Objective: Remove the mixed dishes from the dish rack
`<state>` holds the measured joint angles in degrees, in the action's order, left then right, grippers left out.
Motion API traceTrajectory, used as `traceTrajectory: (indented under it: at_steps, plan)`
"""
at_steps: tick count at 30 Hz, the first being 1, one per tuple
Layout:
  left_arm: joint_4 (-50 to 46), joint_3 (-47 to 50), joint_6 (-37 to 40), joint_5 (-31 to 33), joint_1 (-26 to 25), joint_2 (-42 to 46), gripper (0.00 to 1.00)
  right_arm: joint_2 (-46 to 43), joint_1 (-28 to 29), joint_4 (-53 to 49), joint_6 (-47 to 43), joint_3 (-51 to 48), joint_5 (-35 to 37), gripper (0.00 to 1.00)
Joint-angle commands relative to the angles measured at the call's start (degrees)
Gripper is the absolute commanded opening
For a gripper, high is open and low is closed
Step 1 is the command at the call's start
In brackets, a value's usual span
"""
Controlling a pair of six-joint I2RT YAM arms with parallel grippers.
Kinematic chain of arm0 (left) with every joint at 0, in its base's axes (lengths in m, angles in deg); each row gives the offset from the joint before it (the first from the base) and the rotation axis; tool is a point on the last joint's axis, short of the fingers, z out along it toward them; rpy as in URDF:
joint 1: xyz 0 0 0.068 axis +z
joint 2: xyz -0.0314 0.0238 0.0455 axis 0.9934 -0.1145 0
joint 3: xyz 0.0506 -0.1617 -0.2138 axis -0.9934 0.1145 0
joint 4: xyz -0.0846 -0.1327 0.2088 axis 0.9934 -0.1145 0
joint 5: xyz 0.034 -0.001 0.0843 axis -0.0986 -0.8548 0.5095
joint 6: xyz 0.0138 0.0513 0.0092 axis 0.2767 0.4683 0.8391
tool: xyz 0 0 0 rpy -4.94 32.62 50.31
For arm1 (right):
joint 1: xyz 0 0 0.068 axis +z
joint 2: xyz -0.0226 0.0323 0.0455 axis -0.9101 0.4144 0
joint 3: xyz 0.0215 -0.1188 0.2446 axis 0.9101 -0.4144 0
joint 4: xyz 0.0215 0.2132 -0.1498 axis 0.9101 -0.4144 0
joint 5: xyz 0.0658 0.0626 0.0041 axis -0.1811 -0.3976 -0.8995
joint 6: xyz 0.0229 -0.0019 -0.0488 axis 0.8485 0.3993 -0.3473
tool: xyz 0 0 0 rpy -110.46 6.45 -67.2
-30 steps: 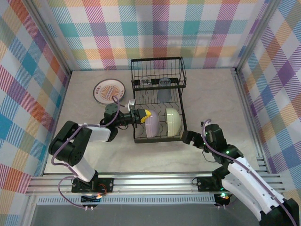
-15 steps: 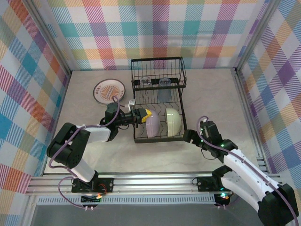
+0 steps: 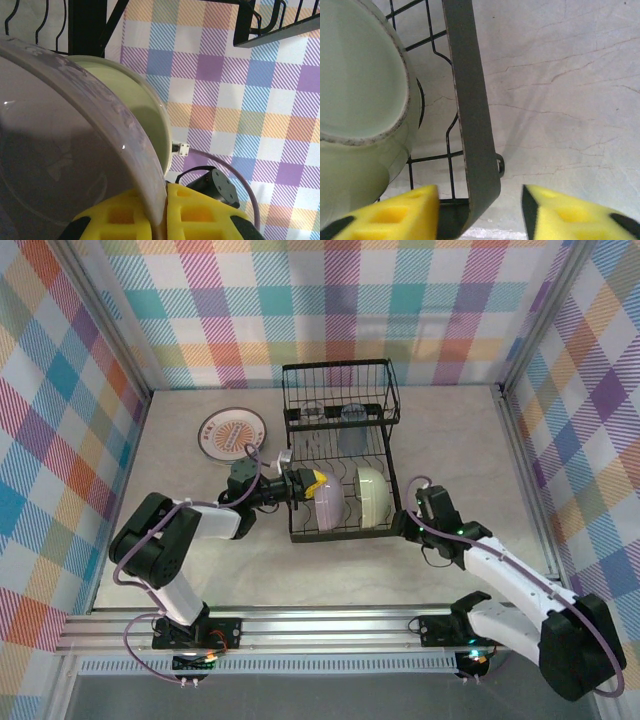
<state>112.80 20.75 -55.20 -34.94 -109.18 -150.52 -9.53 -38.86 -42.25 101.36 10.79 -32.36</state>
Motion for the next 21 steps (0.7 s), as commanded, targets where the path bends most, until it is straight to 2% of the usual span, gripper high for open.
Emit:
traceTrajectory:
  at_steps: [1,12,21]
  plan:
    - [6.23,-2.62,-0.81,-1.42,-0.87,-1.21,0.00,1.92,0.24,1.79,-2.16,2.24,-0.14,0.40]
    - [14.59,-3.35,-2.51,-5.75,-0.87,-7.45,0.00,6.09,0.24,4.99,-5.28,3.30,-3.08,0.02]
    - [14.85,-4.33,-0.96,-9.81,-0.76,-7.20,0.00,7.57,0.23,6.38,-6.20,3.53,-5.16,0.00]
